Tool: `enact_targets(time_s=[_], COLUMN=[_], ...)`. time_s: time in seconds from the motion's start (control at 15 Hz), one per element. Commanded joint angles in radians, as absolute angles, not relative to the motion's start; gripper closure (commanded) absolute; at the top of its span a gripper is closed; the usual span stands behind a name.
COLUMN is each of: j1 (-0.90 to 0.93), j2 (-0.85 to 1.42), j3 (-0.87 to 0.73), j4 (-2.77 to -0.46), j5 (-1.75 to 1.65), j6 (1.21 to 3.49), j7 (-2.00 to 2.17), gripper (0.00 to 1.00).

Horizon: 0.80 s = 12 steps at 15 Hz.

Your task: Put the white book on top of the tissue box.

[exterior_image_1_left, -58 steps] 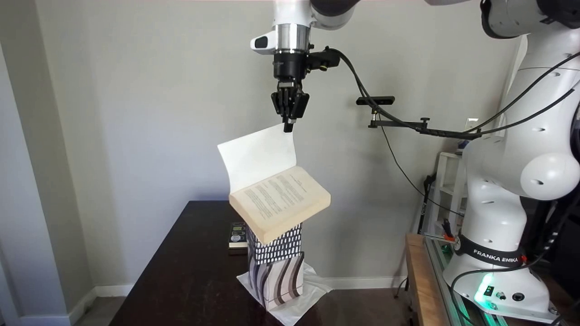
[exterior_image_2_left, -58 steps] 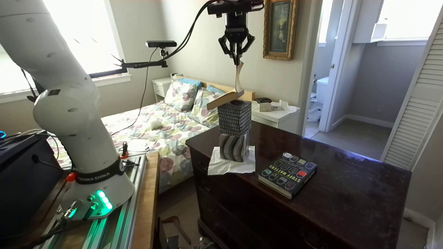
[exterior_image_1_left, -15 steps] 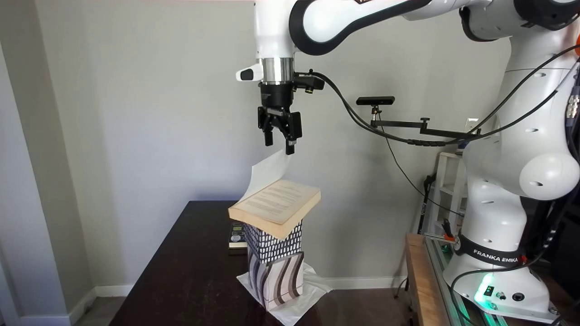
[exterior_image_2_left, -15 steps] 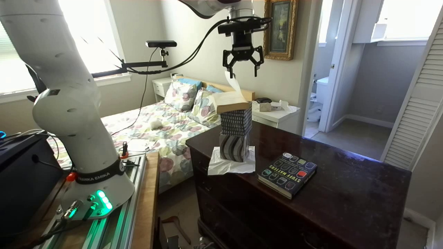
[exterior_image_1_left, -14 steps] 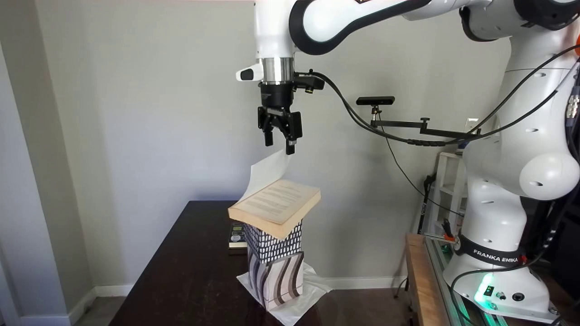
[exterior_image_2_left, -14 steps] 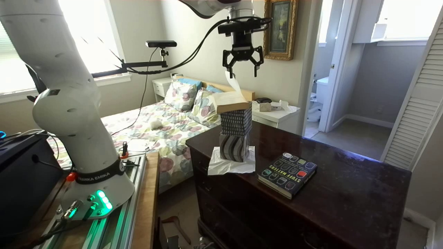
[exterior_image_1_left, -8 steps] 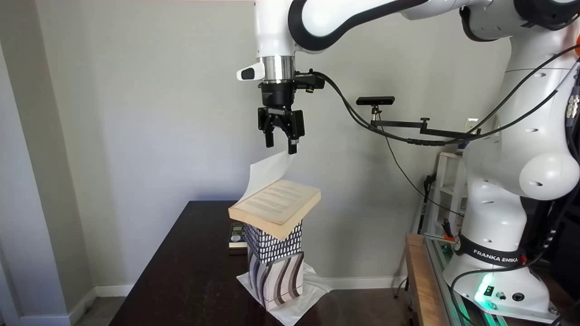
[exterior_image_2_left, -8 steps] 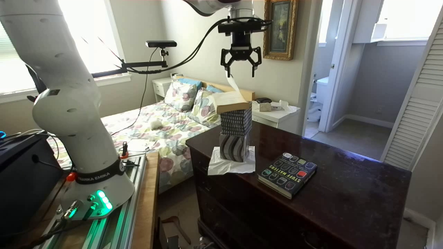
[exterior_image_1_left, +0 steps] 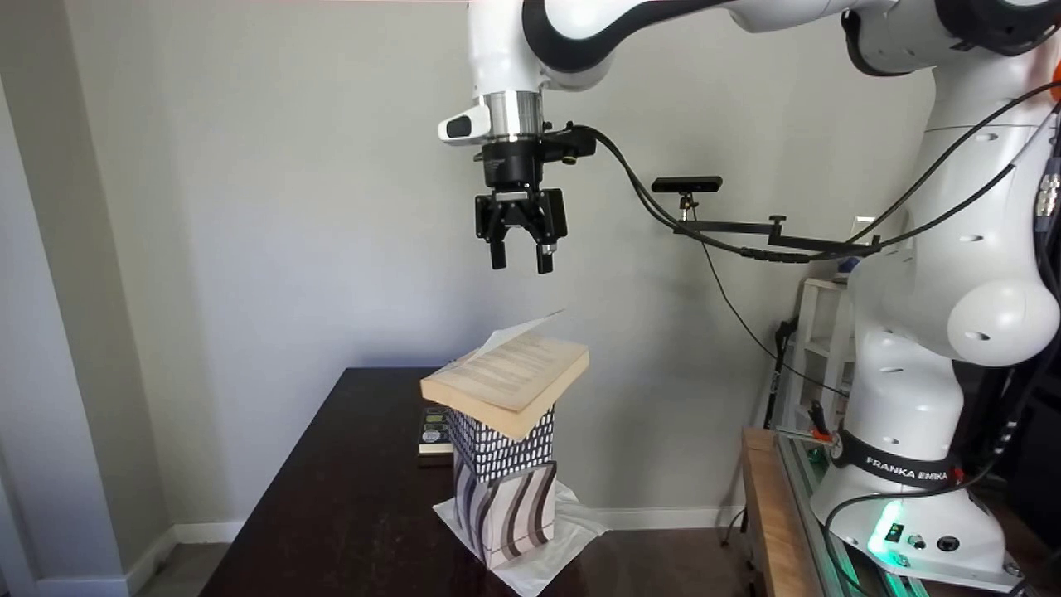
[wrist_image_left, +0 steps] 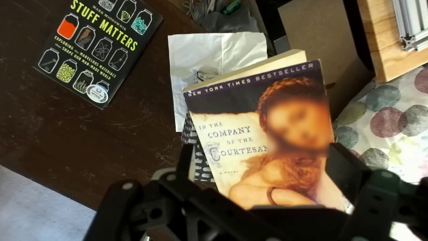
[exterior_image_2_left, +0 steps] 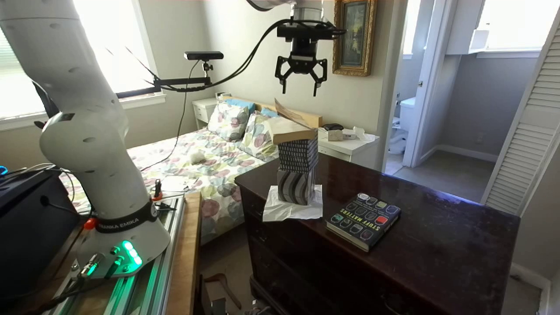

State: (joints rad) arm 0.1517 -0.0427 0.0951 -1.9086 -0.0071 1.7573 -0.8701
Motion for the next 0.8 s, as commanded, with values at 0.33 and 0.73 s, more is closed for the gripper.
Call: enact_targets(time_s=[0.33,0.73], j1=[0.140,0.128], j2=[-0.050,-0.083], j3=[0.103,0.094], j4=[-1.919,-2.021], j5=[0.001,-0.067], j6=[1.754,2.022], j7=[-0.908,-0.834], gripper=[0.00,0.00])
